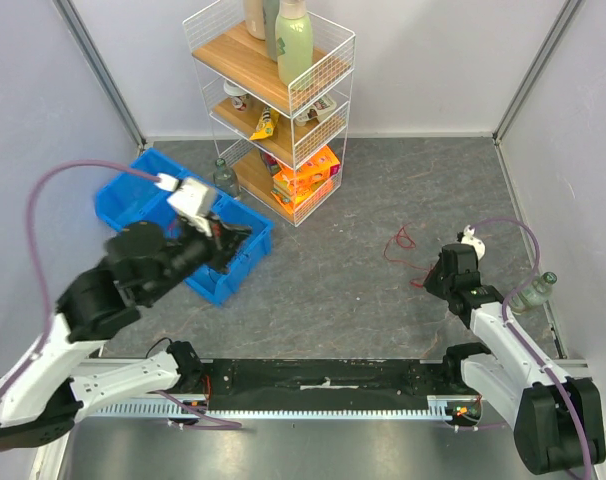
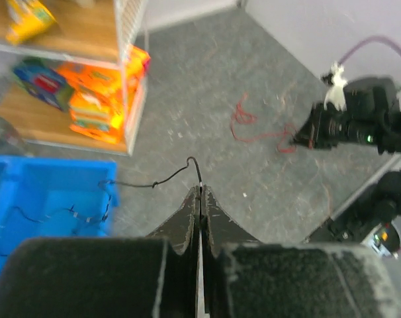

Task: Untangle the cables

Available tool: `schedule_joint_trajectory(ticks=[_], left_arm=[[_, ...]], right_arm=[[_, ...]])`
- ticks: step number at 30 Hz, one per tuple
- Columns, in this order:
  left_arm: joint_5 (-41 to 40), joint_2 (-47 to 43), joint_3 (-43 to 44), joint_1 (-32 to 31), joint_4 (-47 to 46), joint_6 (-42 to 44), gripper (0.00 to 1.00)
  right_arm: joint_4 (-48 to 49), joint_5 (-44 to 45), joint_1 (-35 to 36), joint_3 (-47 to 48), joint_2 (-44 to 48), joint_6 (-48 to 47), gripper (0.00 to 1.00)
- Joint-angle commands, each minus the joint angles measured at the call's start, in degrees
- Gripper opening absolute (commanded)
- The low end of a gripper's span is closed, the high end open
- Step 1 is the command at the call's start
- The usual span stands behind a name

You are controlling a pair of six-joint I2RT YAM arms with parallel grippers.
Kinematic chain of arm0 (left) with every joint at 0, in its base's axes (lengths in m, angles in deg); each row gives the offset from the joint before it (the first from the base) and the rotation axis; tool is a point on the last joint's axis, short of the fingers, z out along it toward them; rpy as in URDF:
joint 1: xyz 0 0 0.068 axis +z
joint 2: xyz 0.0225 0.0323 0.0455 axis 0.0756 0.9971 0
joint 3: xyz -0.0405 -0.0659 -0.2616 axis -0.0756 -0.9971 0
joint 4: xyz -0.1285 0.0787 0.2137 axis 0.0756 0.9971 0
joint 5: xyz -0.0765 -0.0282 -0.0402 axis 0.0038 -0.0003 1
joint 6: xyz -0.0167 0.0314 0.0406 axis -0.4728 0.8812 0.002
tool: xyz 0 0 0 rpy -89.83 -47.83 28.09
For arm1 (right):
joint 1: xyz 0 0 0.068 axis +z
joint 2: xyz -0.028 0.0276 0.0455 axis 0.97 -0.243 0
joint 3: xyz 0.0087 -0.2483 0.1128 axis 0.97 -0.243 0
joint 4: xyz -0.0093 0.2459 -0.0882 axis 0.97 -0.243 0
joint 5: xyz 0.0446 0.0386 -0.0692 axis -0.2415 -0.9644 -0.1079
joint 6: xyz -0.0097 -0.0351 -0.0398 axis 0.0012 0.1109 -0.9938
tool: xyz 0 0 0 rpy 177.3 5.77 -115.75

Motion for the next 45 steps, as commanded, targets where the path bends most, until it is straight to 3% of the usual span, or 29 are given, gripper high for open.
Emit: schedule_joint_trajectory(ticks=[1,5,9,17,28,33,40,45], left_arm=[[10.8,0.4,-13.5,-0.1,-10.5,-9.5,0.02],[19.4,4.7,-22.2,-0.1,-17.2,-15.8,0.02],[23.0,7.9,-20.7,-0.1,-17.2,-16.3,0.02],[20.8,5.7,-17.3,-0.2,-20.2,-14.2,0.02],[24.4,14.3,-29.3,-0.2,-18.2,-14.5,0.02],[22.3,17.4,-33.5,-0.1,-19.6,-14.6,0.05],[17.5,22.1,-34.8,-0.2,-21.4,-14.1,0.36],[16.6,23.2,-35.1,-0.2,-21.7,-13.9,0.68]], right_arm=[[2.9,-1.6,-0.1,0.6,0.5,-1.6,0.03],[3.1,-3.1,-0.1,0.5,0.4,-2.4,0.03],[3.7,-4.1,-0.2,0.1,0.9,-2.6,0.03],[4.4,-4.7,-0.1,0.1,0.0,-2.9,0.03],[5.0,-5.9,-0.2,-0.6,0.2,-3.0,0.03],[5.1,-6.1,-0.2,-0.6,0.0,-3.0,0.03],[5.1,-6.6,-0.1,-1.0,0.2,-3.0,0.03],[5.5,-6.8,-0.1,-1.2,0.2,-3.2,0.03]])
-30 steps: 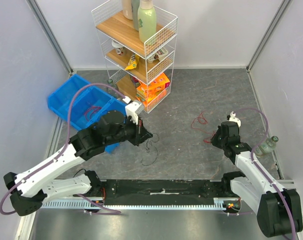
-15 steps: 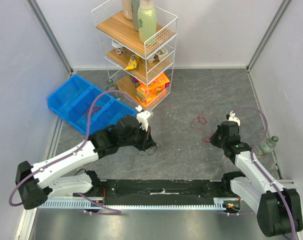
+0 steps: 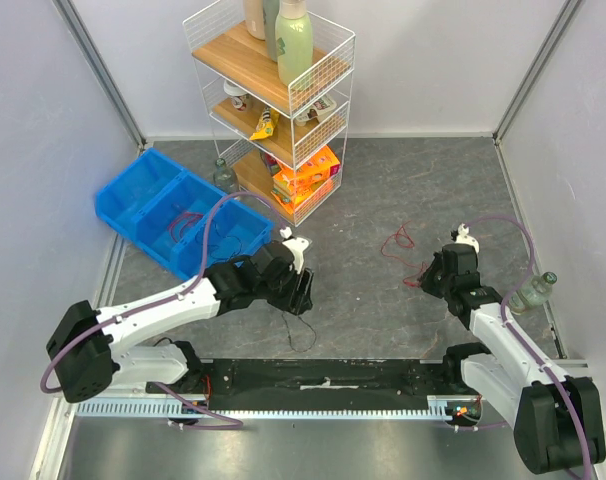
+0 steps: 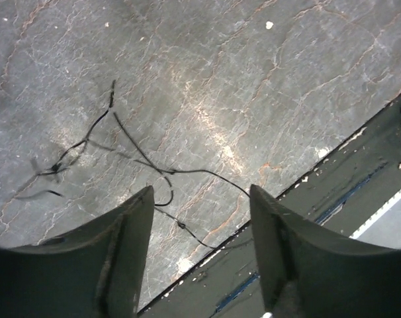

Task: Untangle the cables

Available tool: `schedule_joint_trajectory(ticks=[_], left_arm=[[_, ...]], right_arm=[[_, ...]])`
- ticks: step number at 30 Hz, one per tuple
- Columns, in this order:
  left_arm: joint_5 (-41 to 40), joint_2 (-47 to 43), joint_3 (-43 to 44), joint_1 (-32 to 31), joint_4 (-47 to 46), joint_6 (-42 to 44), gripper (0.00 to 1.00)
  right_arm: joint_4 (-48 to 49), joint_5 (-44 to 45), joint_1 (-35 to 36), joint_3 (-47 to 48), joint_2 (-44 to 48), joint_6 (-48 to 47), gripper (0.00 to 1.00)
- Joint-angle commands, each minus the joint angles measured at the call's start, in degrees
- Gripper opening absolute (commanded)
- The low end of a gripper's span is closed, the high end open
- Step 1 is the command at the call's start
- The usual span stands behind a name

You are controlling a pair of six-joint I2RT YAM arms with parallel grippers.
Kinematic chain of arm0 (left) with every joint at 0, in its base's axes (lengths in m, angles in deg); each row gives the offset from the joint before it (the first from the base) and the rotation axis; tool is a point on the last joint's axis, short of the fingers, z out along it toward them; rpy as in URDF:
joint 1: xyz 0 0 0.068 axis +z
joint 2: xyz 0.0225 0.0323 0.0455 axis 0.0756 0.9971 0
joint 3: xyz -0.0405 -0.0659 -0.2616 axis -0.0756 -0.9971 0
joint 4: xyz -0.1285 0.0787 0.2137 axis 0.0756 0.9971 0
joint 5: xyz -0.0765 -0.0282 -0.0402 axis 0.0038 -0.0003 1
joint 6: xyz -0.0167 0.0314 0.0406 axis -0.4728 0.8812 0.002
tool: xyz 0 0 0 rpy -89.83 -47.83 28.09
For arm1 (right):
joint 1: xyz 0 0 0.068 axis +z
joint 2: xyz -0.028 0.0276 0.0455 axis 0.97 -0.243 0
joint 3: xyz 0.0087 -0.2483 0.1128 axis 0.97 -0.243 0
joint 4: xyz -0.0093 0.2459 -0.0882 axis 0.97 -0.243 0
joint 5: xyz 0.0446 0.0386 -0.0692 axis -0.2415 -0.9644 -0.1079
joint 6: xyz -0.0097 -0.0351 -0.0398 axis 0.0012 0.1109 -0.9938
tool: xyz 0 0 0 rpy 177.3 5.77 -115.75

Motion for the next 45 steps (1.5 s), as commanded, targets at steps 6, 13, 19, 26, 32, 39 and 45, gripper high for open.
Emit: schedule_joint_trajectory(ticks=[6,13,19,26,32,39,45], left_arm=[[-4.3,0.4,-1.0,-0.2,-2.4,-0.1,0.94],[-3.9,0.3,-2.4,-0.1,-3.0,1.7,0.97],[-9.4,8.1,-0.9,0.0,-4.6,2.7,0.98],[-13.3,18.4,3.7,-0.1,-5.7,0.5,0.81],[-14.2,19.3,3.2,0.0,-5.3,-0.6,0.26],[-18.7,10.5,5.1,-0.1,0.1,-0.4,0.02],[-25.1,-1.2,10.3,0.2,6.3,1.5,0.02]], right_arm=[[2.6,-0.7,-0.2,-0.5,-0.6,-1.2,0.03],[3.0,-1.2,-0.2,-0.6,-0.6,-1.3,0.03],[3.1,-1.5,-0.1,-0.7,-0.6,-1.3,0.03],[3.1,-2.2,-0.1,-1.0,0.5,-1.3,0.03],[3.1,-2.4,-0.1,-1.1,0.5,-1.4,0.03],[3.6,-2.4,-0.1,-0.8,-0.9,-1.7,0.03],[4.2,-2.6,-0.1,-0.7,-1.7,-2.0,0.03]])
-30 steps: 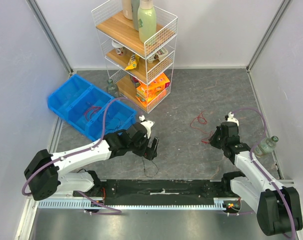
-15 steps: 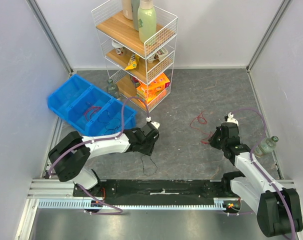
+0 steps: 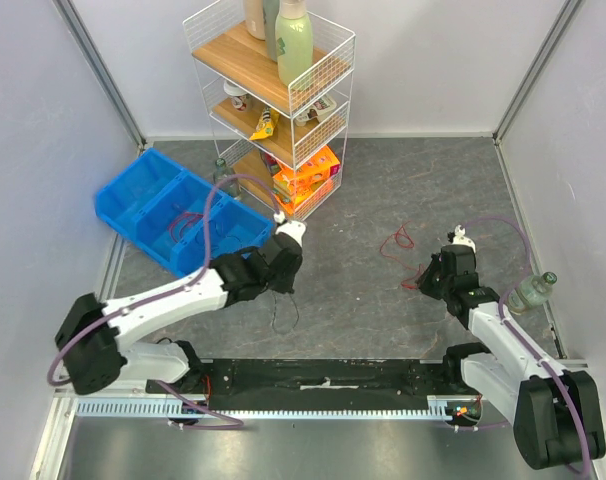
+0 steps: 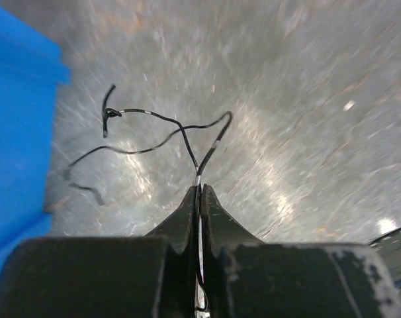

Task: Untangle the cables

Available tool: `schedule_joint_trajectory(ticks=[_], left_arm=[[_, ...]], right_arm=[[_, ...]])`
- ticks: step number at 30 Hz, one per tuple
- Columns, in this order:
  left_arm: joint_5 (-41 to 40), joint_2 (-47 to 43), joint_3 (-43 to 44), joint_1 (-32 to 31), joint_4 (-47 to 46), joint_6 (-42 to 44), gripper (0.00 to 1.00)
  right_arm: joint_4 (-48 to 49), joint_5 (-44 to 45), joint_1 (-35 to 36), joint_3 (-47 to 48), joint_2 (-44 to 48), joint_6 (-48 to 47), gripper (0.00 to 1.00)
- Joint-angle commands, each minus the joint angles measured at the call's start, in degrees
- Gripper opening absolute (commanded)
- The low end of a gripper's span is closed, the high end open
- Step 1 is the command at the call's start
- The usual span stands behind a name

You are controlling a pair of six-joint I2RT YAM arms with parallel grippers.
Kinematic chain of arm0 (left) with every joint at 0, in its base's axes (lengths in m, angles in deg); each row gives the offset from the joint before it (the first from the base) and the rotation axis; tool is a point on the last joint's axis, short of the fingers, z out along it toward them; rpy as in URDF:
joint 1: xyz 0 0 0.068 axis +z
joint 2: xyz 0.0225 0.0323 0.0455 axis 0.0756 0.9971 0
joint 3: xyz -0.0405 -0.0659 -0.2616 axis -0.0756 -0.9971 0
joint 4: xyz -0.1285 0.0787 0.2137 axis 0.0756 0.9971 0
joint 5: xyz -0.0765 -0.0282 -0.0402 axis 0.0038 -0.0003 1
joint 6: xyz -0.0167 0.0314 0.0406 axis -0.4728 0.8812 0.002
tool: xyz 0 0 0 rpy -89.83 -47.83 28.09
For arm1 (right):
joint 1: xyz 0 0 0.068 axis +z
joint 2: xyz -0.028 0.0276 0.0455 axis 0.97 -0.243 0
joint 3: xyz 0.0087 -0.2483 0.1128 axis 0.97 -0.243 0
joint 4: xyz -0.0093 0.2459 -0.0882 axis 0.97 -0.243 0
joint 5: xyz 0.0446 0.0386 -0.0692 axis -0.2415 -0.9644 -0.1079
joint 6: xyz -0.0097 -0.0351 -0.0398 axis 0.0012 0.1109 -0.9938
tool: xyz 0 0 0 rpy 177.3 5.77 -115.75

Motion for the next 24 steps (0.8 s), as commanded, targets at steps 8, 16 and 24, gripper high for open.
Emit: schedule_joint_trajectory(ticks=[8,16,24], left_arm=[[-32.8,-20.1,6.8,2.0,-2.4,7.2,0.02],[-35.4,-15.5,6.6,17.9,-2.6,-5.0,0.02],[-50.4,-4.0,7.1,21.5,-11.3,0.3,0.02]], right_arm=[[3.6,-0.8,-0.1,0.0,-1.3,-1.1,0.03],[4.4,-0.8,-0.1,-0.2,-1.8,-1.2,0.03],[5.6,-1.1,-0.2,-0.1,-3.9,-1.5,0.03]])
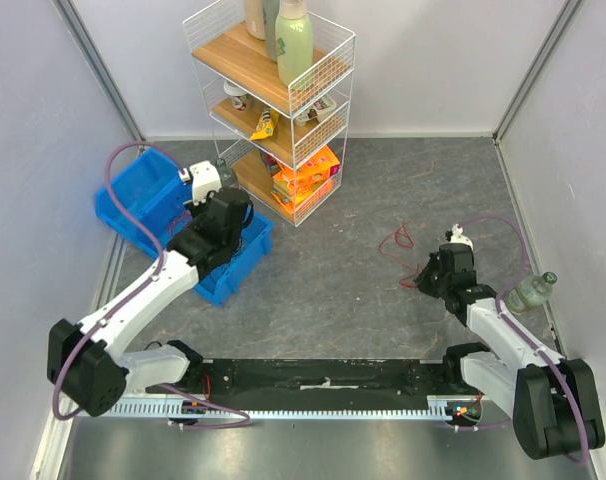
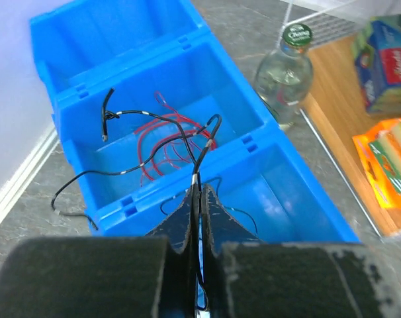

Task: Untangle the cables

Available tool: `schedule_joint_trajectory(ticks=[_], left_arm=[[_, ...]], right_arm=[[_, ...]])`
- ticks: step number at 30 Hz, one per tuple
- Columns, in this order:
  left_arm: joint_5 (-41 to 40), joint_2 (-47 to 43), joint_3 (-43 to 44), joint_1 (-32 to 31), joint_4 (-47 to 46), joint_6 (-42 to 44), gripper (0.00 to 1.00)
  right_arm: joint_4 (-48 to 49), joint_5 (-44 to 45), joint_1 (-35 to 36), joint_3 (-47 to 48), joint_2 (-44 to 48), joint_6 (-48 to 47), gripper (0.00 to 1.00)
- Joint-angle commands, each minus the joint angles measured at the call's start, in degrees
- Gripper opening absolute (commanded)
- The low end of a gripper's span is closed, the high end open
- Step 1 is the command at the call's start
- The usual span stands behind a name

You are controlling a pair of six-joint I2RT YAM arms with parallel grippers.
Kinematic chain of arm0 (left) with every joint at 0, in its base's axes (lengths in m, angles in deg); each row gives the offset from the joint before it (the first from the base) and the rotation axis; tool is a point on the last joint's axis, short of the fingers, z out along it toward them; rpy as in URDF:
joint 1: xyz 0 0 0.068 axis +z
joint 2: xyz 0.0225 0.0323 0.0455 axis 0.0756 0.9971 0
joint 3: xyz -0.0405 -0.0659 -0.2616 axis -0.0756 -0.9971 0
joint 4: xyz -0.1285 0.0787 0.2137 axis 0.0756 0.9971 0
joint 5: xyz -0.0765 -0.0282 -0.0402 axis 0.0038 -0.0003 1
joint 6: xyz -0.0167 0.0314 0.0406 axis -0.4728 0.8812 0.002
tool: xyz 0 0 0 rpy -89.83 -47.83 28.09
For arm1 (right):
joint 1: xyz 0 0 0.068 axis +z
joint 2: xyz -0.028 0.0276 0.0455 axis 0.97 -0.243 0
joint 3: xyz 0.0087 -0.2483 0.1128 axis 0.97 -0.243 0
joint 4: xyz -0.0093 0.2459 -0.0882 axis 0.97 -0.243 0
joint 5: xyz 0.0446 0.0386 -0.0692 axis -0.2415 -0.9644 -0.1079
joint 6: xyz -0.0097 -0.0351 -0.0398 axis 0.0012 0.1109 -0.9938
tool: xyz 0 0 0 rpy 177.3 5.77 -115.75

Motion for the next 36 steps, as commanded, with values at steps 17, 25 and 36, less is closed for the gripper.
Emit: schedule_joint_trajectory(ticks=[17,25,36], left_arm=[[13.1,6.1,-4.8,-0.6,4.6,-17.8,0.13],[18.9,-5.0,-5.3,-0.6,5.6,-15.4,0.82],[51.4,-18.2,-8.6,-0.6,-2.5,-2.3,0.9]], right_arm=[[3.7,-3.1,-0.1,0.2,-2.4,-1.8,0.03],[4.1,-3.6,-0.2,0.1,-2.8,-1.9,0.03],[8.6,-13.0,0.1,-1.8,-0.6,-4.9,0.02]])
